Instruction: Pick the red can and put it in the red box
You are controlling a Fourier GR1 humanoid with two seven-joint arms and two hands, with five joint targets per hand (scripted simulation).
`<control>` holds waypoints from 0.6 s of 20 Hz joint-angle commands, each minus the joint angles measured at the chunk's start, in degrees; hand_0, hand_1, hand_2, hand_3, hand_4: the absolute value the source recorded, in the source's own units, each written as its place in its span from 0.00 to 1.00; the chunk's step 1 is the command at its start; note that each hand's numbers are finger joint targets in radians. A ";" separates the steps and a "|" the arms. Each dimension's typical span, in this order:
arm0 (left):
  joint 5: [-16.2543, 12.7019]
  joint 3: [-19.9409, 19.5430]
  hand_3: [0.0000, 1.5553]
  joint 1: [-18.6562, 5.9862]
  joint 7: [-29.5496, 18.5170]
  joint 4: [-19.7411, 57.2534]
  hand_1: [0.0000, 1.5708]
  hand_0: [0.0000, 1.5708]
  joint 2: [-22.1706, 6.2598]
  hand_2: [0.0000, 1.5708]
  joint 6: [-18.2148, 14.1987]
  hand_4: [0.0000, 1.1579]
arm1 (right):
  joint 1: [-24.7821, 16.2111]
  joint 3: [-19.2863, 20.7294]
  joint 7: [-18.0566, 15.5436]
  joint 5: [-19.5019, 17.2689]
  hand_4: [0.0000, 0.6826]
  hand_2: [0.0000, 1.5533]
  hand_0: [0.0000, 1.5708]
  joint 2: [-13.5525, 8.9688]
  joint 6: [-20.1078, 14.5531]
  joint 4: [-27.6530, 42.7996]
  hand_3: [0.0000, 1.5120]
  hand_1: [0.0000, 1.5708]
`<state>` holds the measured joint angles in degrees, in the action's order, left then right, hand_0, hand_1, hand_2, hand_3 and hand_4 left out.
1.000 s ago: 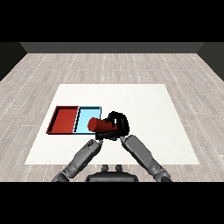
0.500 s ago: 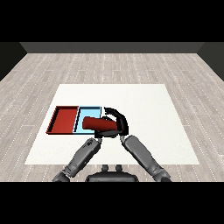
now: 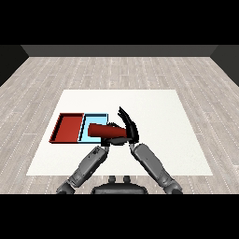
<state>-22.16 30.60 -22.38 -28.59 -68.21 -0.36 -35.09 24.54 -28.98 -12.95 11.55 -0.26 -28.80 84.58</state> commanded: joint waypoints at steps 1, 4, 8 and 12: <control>0.94 0.32 0.95 0.54 1.11 -0.73 1.00 1.00 0.34 1.00 -1.20 0.98 | -0.01 -1.23 2.63 -0.02 0.00 0.00 0.00 0.24 -1.48 3.45 0.00 0.00; 3.18 -2.16 0.94 4.82 2.43 -5.96 1.00 1.00 -1.86 1.00 1.26 0.98 | -6.78 4.01 -0.10 1.61 0.00 0.00 0.00 -1.65 5.09 6.77 0.00 0.00; 3.38 -7.08 0.94 -2.85 1.62 2.87 1.00 1.00 0.12 0.99 1.83 0.98 | -7.96 4.02 3.60 -0.53 0.00 0.00 0.00 -1.59 4.64 12.68 0.00 0.00; 5.85 -6.68 0.94 -1.68 4.69 -1.68 1.00 1.00 0.29 0.99 0.47 0.97 | -15.61 4.84 -1.54 -0.20 0.00 0.00 0.00 -2.99 8.48 14.85 0.00 0.00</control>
<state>-18.50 25.88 -22.55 -25.54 -70.03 -1.10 -34.39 15.35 -23.26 -10.93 12.15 -3.46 -22.22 97.16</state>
